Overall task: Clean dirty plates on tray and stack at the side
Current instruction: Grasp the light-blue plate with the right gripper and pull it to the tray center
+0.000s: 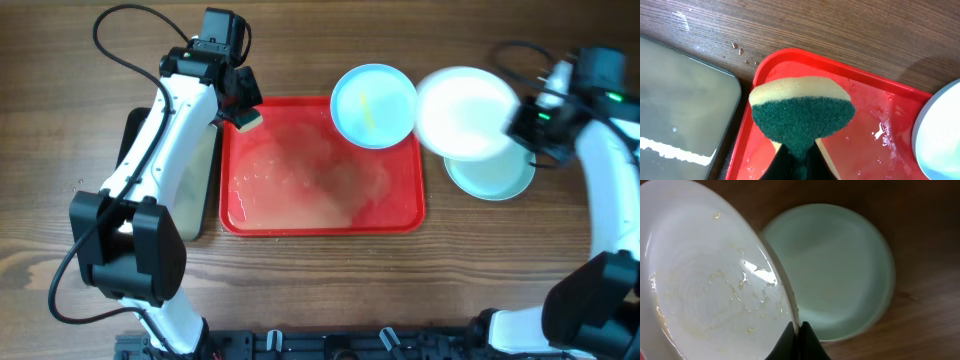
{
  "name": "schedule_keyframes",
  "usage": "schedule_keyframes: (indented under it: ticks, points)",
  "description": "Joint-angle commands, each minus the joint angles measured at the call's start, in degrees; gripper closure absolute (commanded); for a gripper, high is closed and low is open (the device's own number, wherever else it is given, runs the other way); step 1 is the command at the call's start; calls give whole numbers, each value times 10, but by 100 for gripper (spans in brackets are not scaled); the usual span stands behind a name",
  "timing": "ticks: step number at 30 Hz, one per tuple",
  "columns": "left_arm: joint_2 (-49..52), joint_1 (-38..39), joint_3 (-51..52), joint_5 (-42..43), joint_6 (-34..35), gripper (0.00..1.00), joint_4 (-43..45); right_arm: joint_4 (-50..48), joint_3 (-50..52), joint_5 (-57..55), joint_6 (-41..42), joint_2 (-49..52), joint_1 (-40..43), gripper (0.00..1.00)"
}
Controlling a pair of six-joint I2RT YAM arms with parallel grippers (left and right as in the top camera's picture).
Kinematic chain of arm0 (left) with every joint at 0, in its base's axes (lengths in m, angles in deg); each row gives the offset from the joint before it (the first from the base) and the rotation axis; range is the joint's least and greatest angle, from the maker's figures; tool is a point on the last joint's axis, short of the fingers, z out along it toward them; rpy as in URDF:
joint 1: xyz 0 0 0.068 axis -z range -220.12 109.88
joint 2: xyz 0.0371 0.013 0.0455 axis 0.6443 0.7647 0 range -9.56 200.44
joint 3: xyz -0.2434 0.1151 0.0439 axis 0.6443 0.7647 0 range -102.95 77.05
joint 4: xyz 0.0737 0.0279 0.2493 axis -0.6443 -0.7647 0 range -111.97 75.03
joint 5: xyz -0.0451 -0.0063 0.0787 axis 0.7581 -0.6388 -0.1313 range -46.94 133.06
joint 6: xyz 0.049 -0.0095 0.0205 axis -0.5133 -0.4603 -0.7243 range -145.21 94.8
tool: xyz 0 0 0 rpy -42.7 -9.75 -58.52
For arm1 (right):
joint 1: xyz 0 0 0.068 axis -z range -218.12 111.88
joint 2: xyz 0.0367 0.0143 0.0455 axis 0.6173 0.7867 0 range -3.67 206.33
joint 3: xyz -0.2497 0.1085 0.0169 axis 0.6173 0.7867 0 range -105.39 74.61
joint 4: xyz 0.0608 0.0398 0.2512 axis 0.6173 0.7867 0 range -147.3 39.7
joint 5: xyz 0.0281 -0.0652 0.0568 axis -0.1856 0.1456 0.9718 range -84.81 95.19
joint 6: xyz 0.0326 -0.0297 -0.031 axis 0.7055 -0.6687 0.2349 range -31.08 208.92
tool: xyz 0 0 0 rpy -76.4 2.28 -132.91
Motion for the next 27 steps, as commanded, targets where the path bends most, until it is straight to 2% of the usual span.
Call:
schedule_keyframes:
  ticks: [1, 3, 7, 8, 9, 10, 11, 13, 14, 15, 17, 22, 27]
  points:
    - [6, -4, -9, 3, 1, 96, 2, -26, 68, 6, -10, -15, 85, 96]
    - [6, -4, -9, 3, 1, 96, 2, -68, 116, 6, 19, -14, 122, 96]
    - [6, -4, -9, 3, 1, 96, 2, -97, 146, 14, 16, -13, 111, 95]
    - [6, -4, -9, 3, 1, 96, 2, -98, 146, 12, 16, -13, 108, 91]
    - [6, -4, -9, 3, 1, 96, 2, -102, 146, 13, 16, -13, 101, 68]
    - [6, -4, -9, 3, 1, 96, 2, -104, 146, 16, 16, -13, 95, 61]
    - [6, -4, -9, 3, 1, 96, 2, -110, 146, 34, 16, -13, 86, 58]
    - [6, -4, -9, 3, 1, 96, 2, -125, 141, 94, -7, -13, 58, 38]
    - [6, -4, -9, 3, 1, 96, 2, -128, 132, 94, -14, -13, 34, 34]
    - [6, -4, -9, 3, 1, 96, 2, -131, 101, 73, -13, -13, -35, 32]
    - [6, -3, -9, 3, 1, 96, 2, -141, 77, 66, -7, -13, -87, 32]
    - [6, -3, -9, 3, 1, 96, 2, -195, 31, 18, 76, 22, -231, 35]
    - [6, -3, -9, 3, 1, 96, 1, -138, -43, 18, 90, 150, -273, 46]
